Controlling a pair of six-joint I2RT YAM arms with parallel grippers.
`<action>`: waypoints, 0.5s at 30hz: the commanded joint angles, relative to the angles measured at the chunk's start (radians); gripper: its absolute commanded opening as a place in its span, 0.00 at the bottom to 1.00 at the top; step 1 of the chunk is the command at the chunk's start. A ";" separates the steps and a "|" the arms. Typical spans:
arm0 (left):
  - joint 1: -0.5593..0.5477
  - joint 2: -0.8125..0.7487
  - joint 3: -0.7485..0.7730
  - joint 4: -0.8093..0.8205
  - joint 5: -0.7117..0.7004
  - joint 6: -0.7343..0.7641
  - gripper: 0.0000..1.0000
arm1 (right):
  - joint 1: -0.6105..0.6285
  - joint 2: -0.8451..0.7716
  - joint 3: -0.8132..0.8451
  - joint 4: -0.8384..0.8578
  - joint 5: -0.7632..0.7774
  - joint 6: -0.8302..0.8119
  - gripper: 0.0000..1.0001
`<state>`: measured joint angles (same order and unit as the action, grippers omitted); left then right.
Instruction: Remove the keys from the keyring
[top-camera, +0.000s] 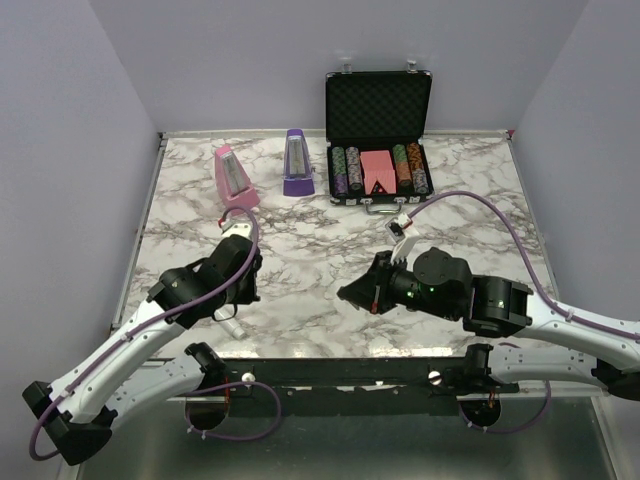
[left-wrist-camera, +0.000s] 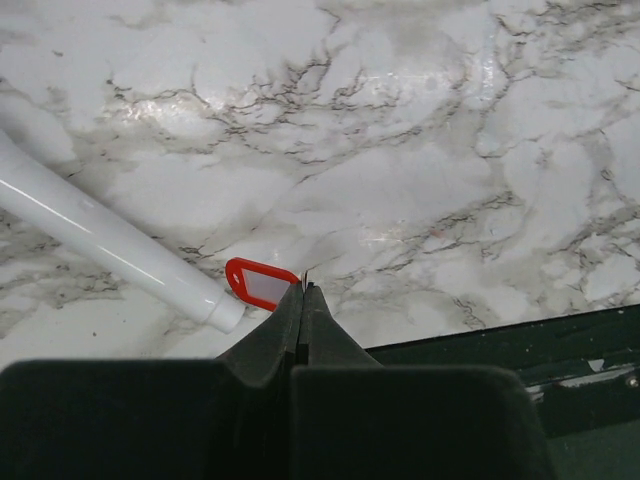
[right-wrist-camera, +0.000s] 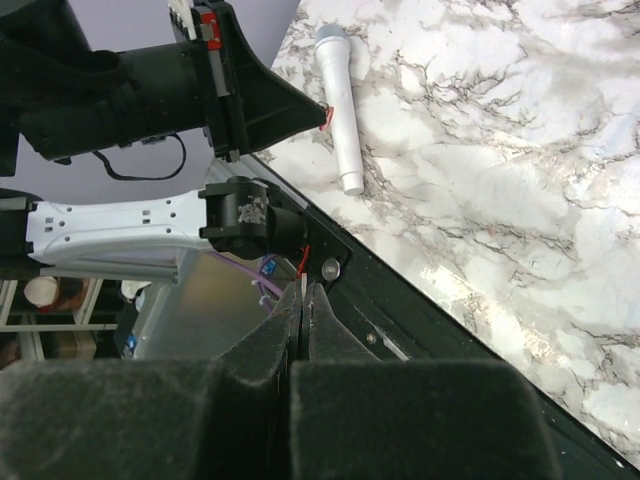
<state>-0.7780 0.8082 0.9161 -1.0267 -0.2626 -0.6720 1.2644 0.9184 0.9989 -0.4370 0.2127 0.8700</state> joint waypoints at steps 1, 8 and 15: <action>0.077 -0.012 -0.039 0.023 0.002 0.025 0.00 | 0.007 0.008 -0.020 0.001 0.019 0.021 0.01; 0.125 -0.029 -0.063 0.066 0.059 0.023 0.00 | 0.007 -0.007 -0.048 0.012 0.008 0.043 0.01; 0.125 0.017 -0.071 0.135 0.117 0.015 0.00 | 0.007 0.007 -0.066 0.027 0.016 0.054 0.01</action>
<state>-0.6582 0.7929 0.8501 -0.9550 -0.2050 -0.6559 1.2644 0.9218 0.9432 -0.4351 0.2123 0.9051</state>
